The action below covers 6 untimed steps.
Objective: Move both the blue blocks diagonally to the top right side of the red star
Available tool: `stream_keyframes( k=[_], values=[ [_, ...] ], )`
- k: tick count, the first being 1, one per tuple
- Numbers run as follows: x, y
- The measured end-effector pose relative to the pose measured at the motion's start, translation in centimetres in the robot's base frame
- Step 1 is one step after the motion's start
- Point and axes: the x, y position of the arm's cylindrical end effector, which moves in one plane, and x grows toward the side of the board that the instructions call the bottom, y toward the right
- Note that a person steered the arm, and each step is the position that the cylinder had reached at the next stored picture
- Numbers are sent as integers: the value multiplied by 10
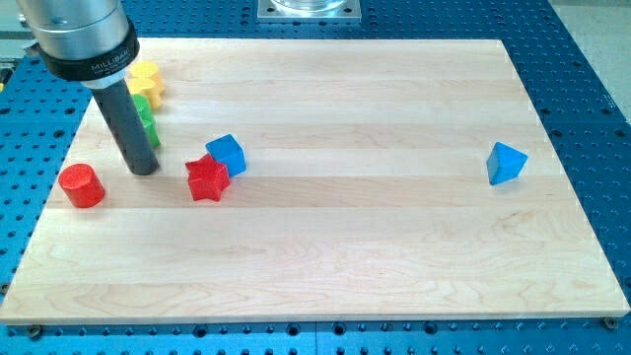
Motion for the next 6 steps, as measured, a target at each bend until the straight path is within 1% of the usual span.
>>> stream_keyframes(
  k=[1, 2, 3, 4, 5, 6],
  values=[
    [-15, 1],
    [-16, 37],
    [-24, 110],
    [-3, 163],
    [23, 176],
    [62, 231]
  ],
)
